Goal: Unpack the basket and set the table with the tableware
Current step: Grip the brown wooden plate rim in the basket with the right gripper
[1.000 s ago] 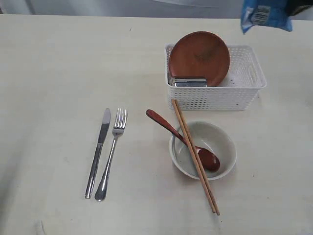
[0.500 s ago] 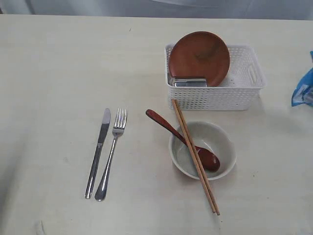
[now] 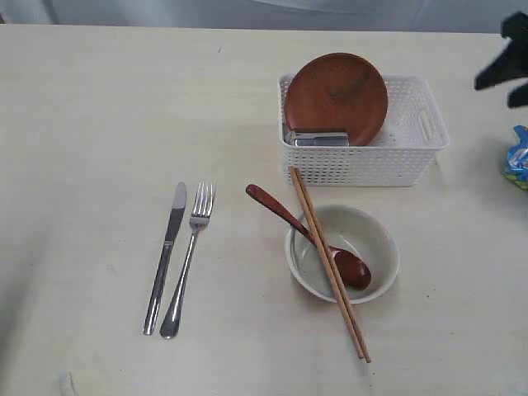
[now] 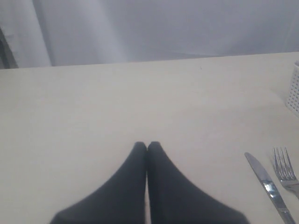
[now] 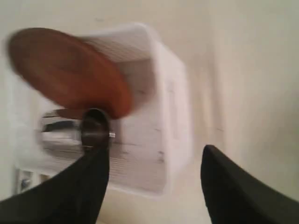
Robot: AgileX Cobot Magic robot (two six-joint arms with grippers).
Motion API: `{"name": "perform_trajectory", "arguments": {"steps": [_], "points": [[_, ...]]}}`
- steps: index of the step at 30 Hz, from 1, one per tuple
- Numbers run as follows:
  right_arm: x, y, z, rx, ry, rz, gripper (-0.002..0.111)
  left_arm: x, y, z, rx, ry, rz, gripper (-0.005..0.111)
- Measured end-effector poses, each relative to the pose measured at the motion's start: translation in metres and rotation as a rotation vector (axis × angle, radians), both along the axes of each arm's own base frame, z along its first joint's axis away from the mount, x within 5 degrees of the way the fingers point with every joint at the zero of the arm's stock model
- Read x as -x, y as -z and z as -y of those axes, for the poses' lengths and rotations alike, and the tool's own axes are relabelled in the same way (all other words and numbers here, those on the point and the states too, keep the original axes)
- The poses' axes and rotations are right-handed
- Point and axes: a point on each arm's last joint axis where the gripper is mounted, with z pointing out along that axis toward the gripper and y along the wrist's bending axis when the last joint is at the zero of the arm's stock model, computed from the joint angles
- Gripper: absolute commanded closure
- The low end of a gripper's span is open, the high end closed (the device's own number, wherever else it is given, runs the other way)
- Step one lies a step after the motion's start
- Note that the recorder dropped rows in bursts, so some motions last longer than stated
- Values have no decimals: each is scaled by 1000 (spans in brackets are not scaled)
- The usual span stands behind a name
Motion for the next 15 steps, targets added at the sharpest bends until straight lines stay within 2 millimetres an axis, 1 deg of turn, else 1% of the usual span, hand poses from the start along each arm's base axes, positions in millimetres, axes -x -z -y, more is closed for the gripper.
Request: {"name": "perform_trajectory", "arguments": {"steps": [1,3,7,9,12,15], "points": [[-4,-4,-11,-29,-34,33,52,0,0,0,0,0,0,107],[-11,-8,-35,-31,-117,85,52,0,0,0,0,0,0,107],[-27,-3,-80,5,-264,102,52,0,0,0,0,0,0,107],[-38,2,-97,30,-318,96,52,0,0,0,0,0,0,107],[-54,10,-110,129,-343,83,52,0,0,0,0,0,0,107],[-65,16,-114,285,-352,62,52,0,0,0,0,0,0,107]]}}
